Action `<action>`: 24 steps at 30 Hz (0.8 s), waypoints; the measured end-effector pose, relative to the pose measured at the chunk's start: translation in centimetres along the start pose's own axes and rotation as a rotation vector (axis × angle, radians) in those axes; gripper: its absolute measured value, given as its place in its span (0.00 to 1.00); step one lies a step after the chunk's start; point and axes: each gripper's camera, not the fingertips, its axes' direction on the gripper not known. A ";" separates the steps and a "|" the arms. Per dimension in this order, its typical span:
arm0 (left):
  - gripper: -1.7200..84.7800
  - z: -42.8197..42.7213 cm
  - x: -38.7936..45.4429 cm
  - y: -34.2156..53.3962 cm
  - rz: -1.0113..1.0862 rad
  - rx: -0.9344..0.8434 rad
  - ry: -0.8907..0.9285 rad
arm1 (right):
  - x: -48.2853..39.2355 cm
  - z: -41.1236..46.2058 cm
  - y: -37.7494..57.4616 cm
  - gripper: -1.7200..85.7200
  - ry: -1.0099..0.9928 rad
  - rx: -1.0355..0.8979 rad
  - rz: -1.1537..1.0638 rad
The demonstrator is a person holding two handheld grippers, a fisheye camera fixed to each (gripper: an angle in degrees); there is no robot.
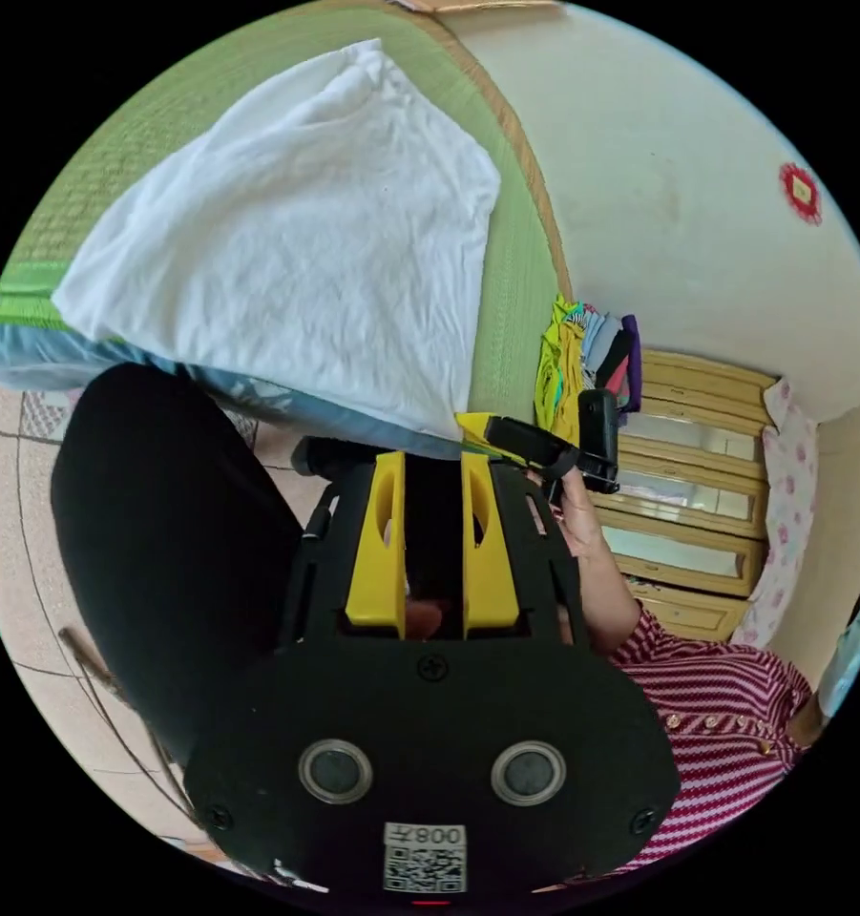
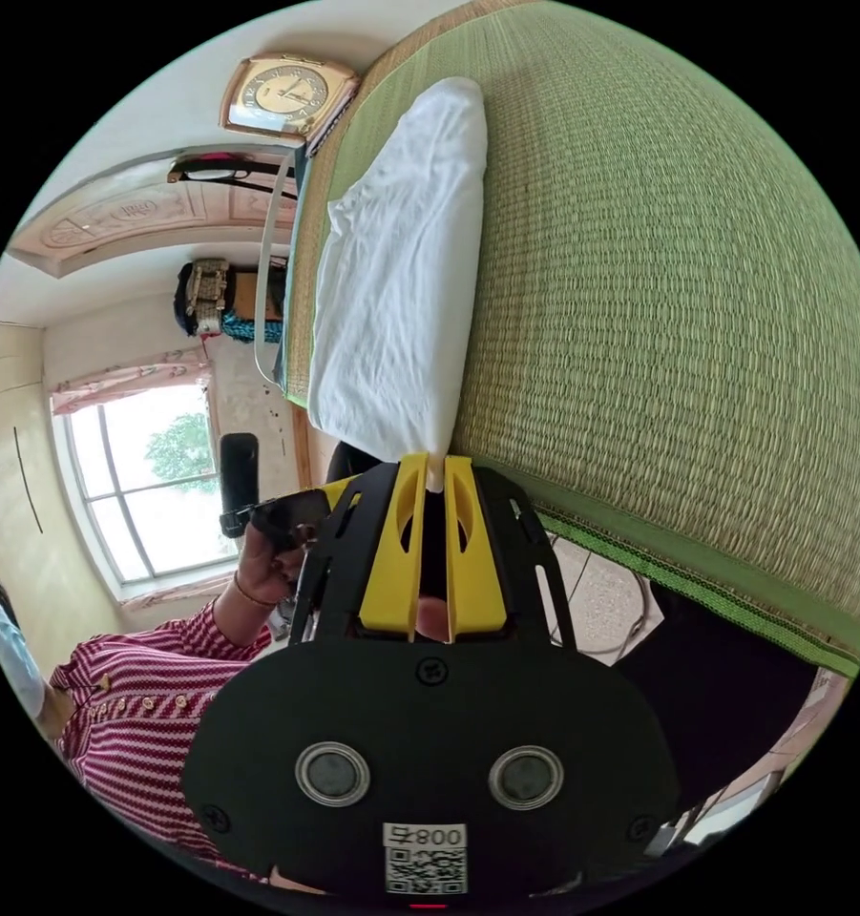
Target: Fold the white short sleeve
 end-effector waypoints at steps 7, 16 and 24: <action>0.08 -0.8 -2.6 -1.7 -0.077 0.069 0.134 | 2.0 -2.3 1.9 0.05 -0.014 -0.016 -0.017; 0.04 -2.9 -2.3 -1.9 -0.089 0.128 0.289 | 7.5 -6.1 6.2 0.09 -0.170 0.063 0.069; 0.04 -3.6 -0.7 -2.7 -0.073 0.141 0.374 | 12.0 -9.6 9.6 0.11 -0.466 0.200 0.138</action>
